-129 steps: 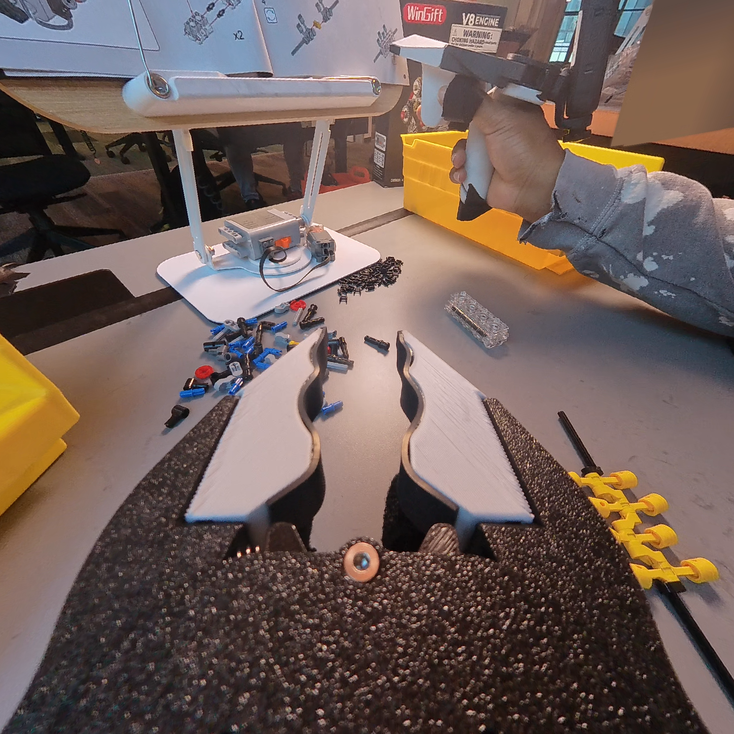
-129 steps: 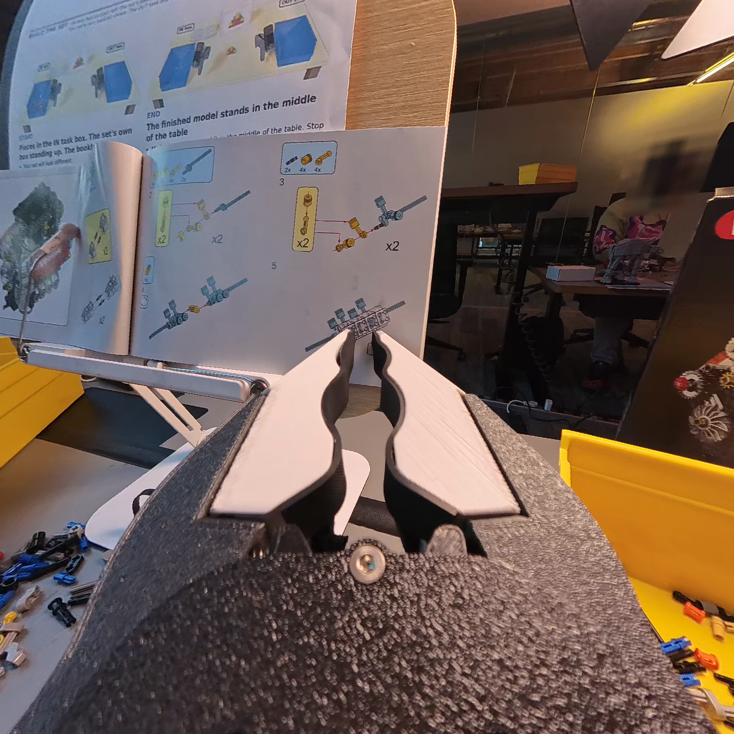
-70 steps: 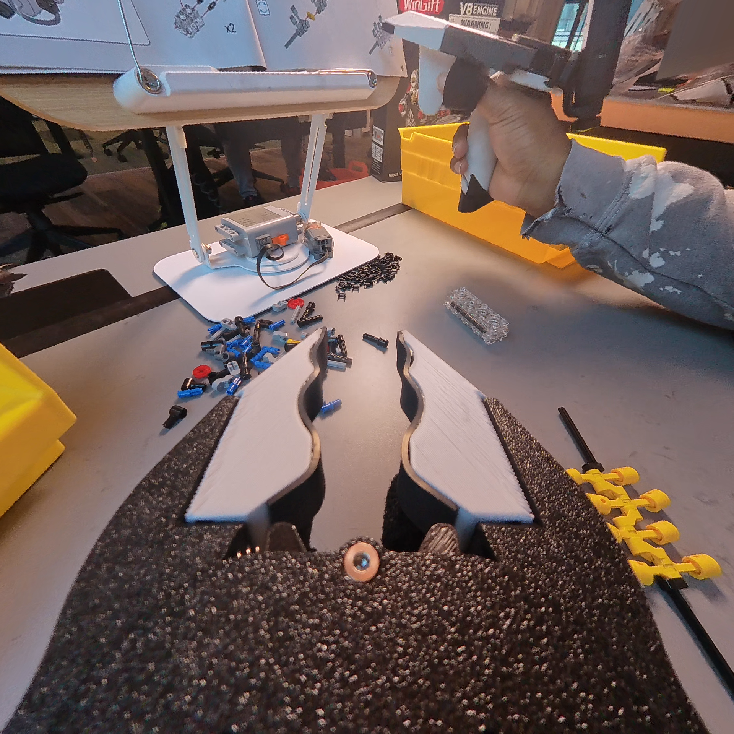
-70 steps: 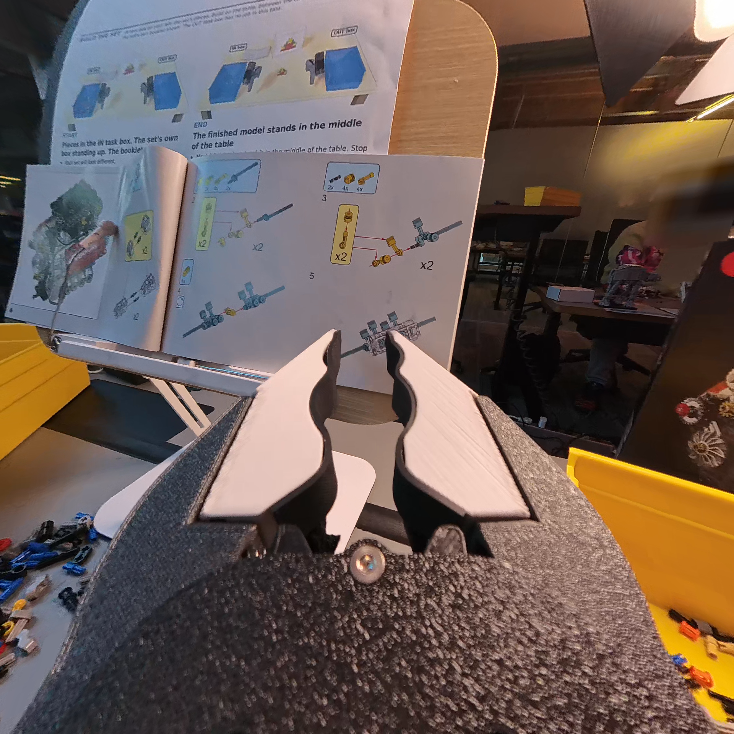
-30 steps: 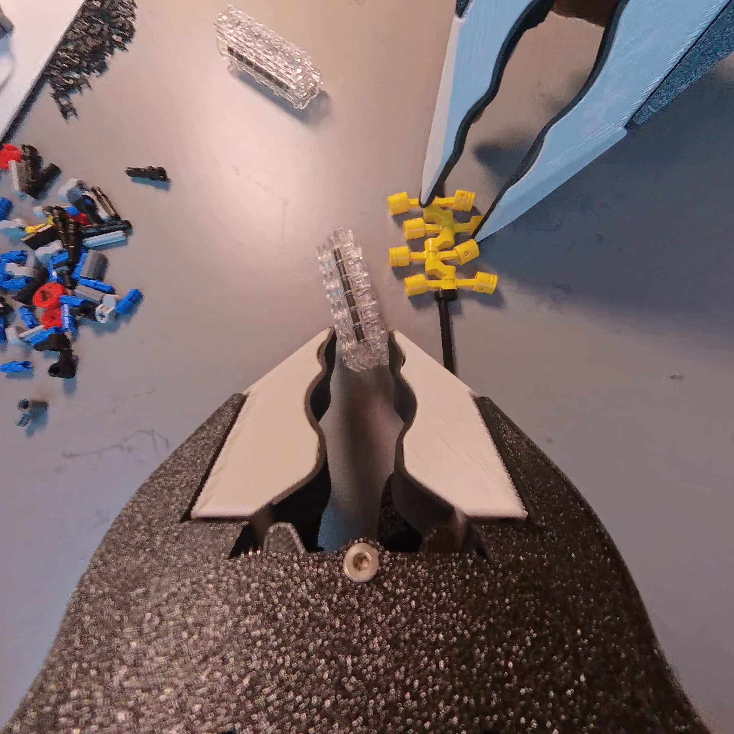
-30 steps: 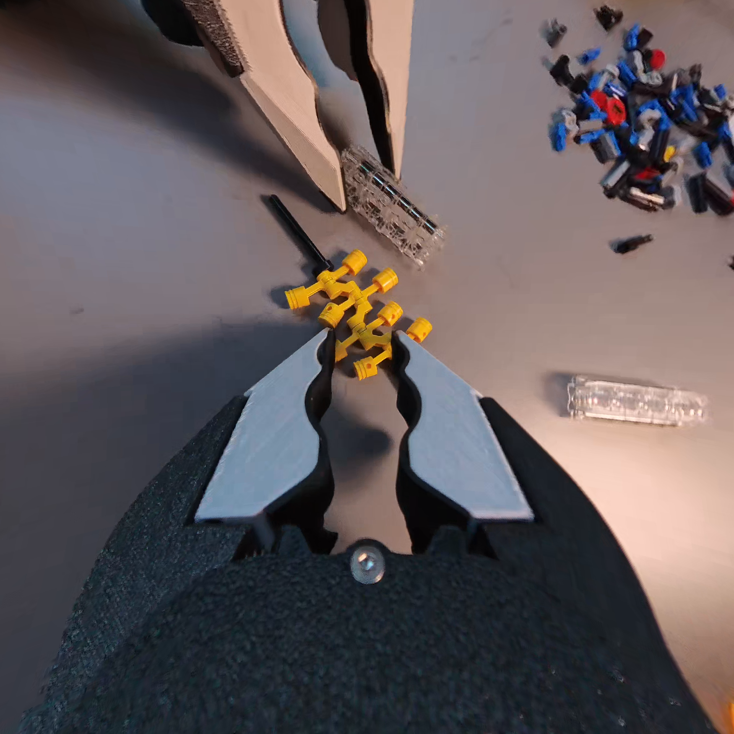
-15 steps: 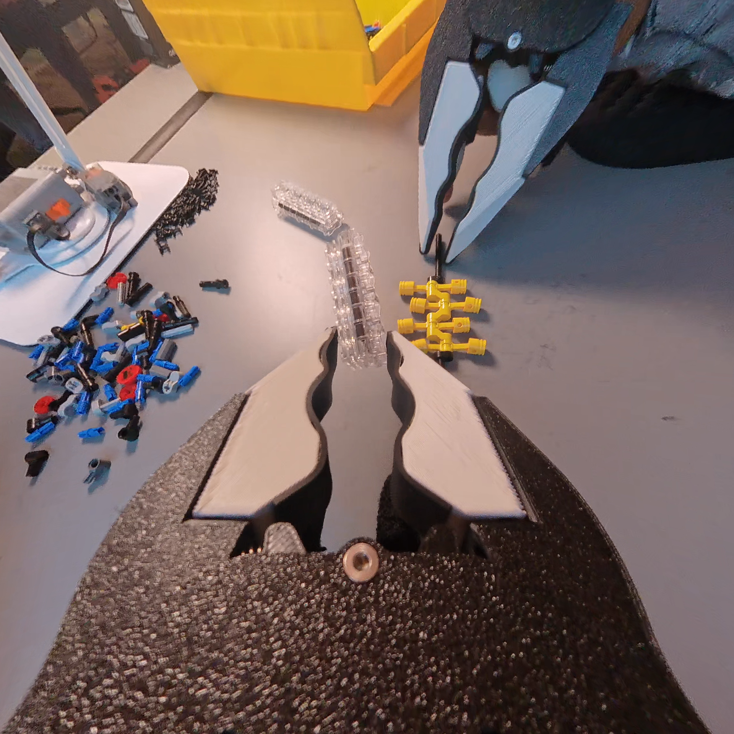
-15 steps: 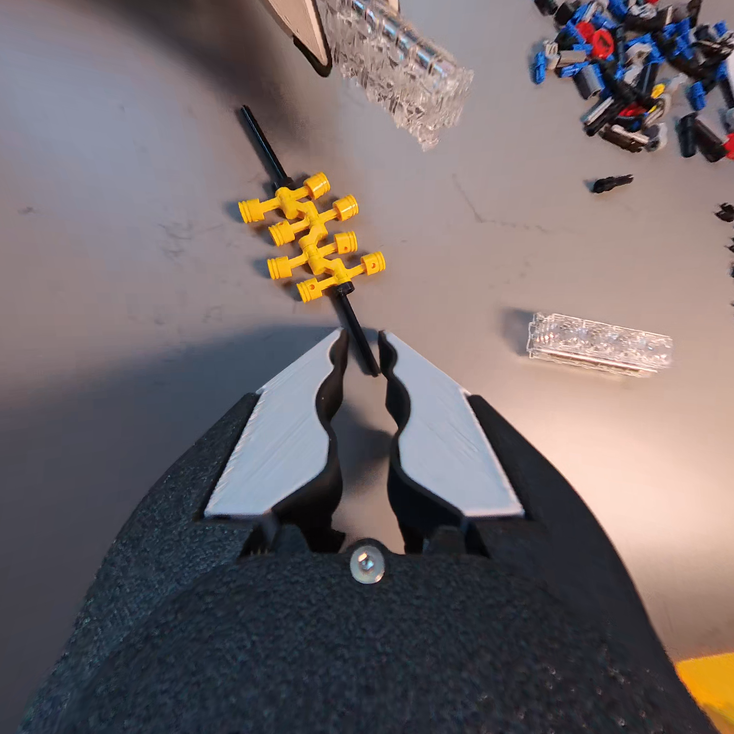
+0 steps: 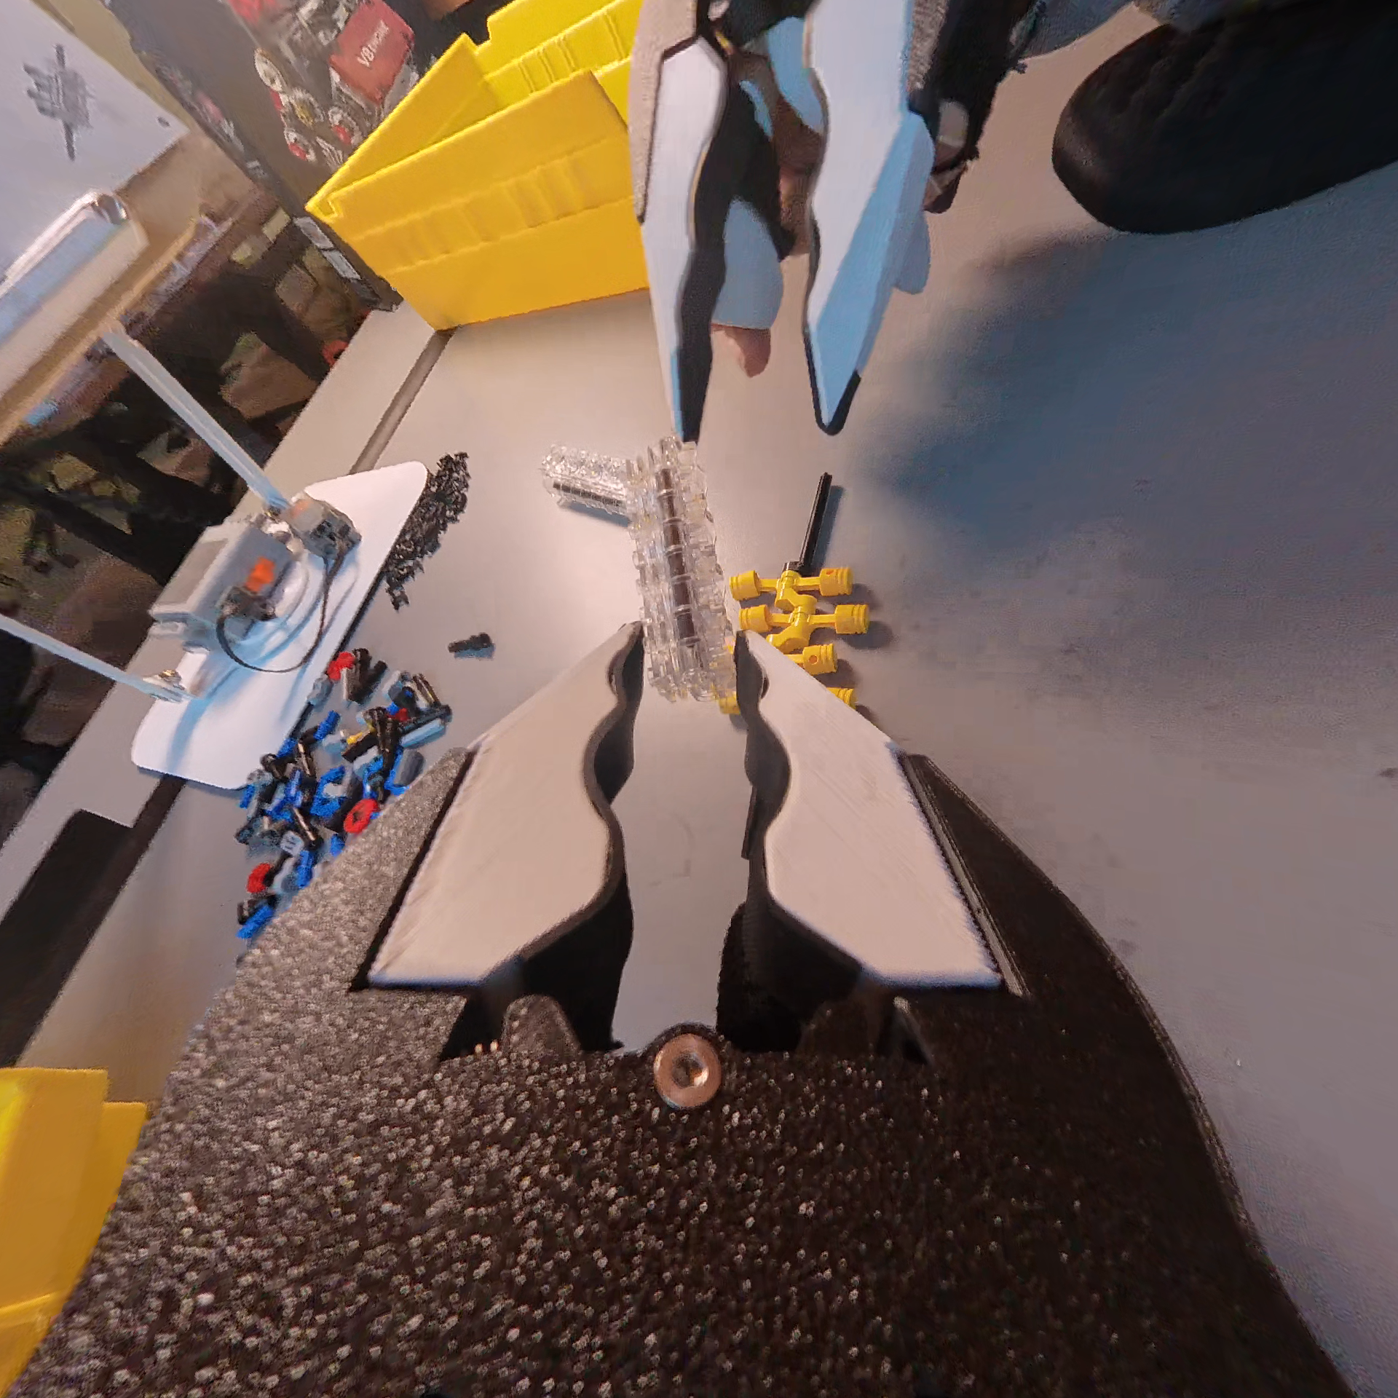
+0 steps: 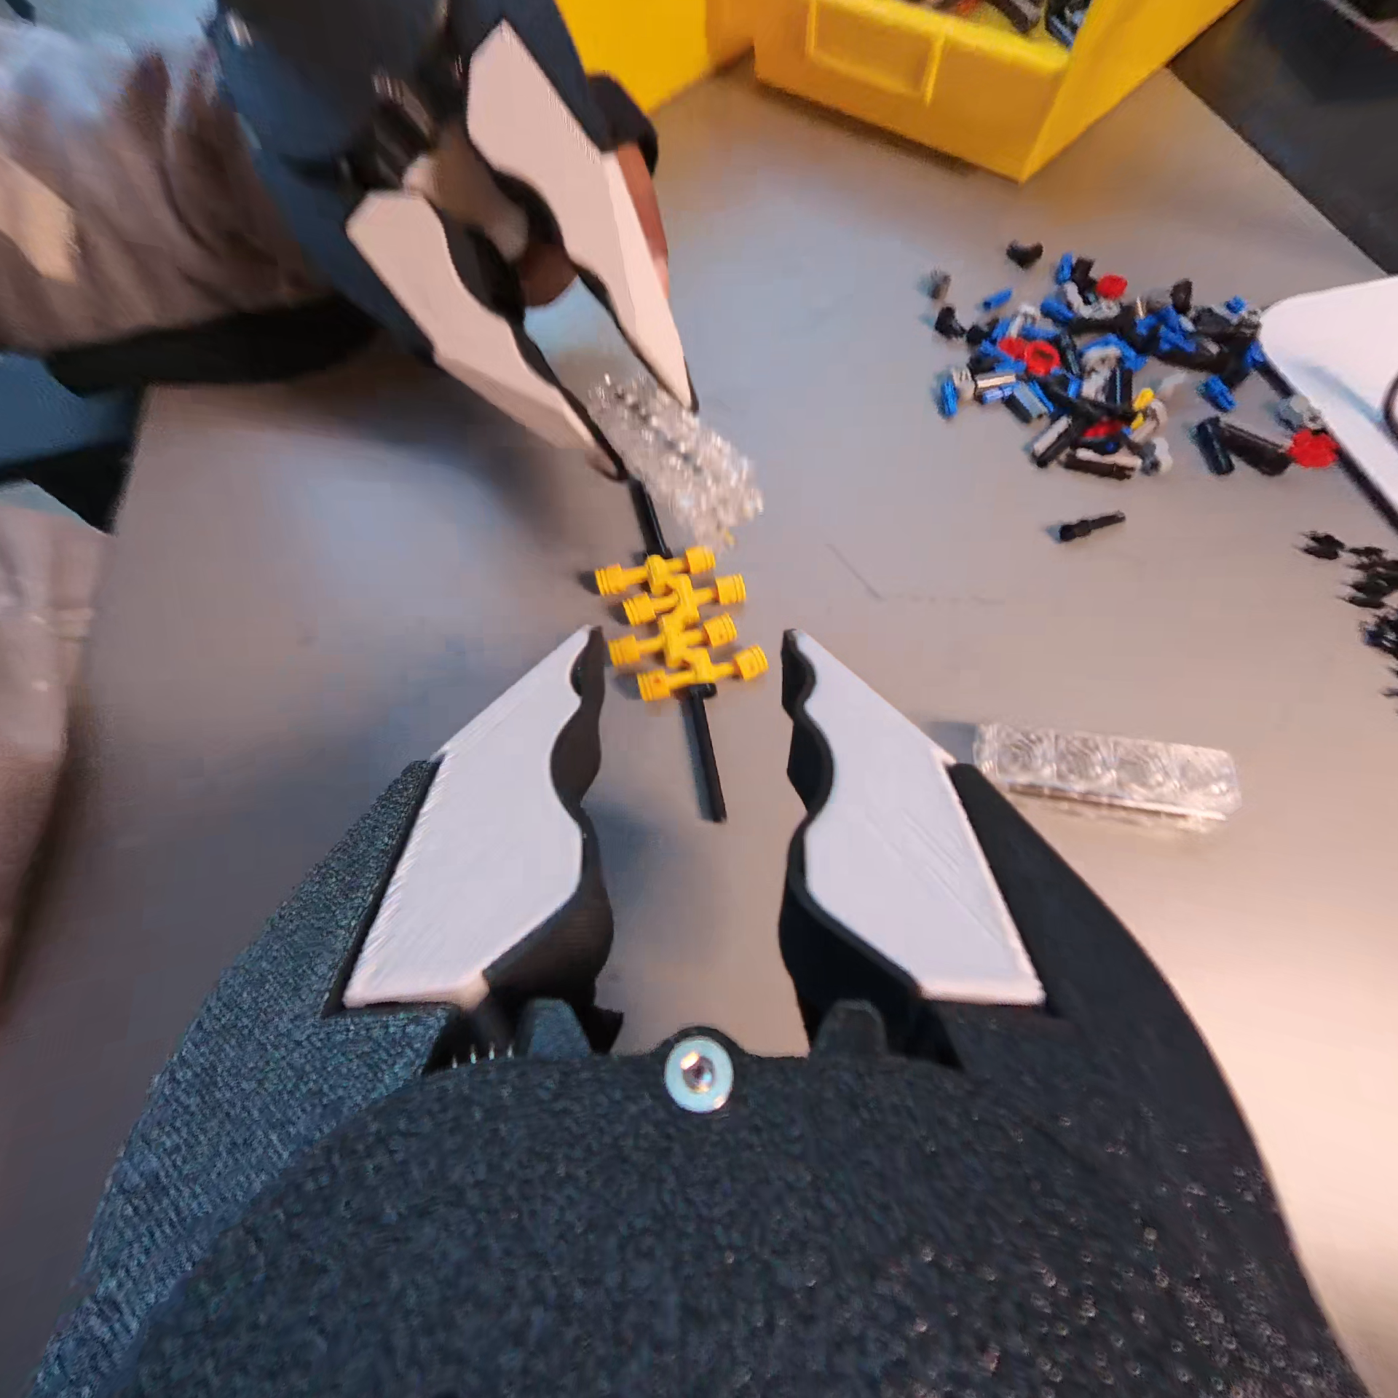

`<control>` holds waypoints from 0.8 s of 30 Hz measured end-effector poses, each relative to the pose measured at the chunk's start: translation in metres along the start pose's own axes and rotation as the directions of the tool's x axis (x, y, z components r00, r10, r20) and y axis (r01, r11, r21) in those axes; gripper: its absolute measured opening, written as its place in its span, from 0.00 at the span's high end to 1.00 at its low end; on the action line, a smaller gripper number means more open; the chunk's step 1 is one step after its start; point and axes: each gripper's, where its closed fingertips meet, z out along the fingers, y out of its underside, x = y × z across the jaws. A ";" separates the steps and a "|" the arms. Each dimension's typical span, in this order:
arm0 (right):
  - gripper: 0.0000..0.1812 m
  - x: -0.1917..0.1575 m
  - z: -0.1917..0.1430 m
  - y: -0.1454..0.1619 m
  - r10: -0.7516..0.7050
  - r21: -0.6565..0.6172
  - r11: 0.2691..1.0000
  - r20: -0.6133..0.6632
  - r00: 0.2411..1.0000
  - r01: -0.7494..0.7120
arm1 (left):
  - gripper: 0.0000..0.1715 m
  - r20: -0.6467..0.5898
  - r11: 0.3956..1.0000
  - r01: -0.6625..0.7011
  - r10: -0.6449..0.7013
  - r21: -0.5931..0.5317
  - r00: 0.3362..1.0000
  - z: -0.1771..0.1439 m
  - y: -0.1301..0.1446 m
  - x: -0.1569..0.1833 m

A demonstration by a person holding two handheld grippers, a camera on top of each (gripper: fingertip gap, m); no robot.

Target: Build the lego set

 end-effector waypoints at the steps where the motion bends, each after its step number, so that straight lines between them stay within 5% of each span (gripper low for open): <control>1: 0.73 -0.001 0.003 -0.006 0.026 0.029 0.999 0.035 0.999 -0.027 | 0.87 0.016 0.999 -0.042 0.042 0.003 0.999 0.001 -0.002 0.001; 4: 0.70 -0.005 0.017 -0.013 0.112 0.057 0.991 0.148 0.983 -0.121 | 0.86 0.072 0.987 -0.158 0.157 0.002 0.985 0.001 -0.008 0.003; 7: 0.83 -0.014 0.027 -0.018 0.115 0.093 0.986 0.218 0.969 -0.138 | 0.87 0.095 0.972 -0.235 0.235 -0.012 0.967 0.001 -0.009 0.005; 24: 0.85 -0.007 0.030 -0.038 0.167 0.204 0.957 0.203 0.965 -0.209 | 0.87 0.181 0.947 -0.321 0.321 -0.028 0.930 -0.006 -0.009 -0.009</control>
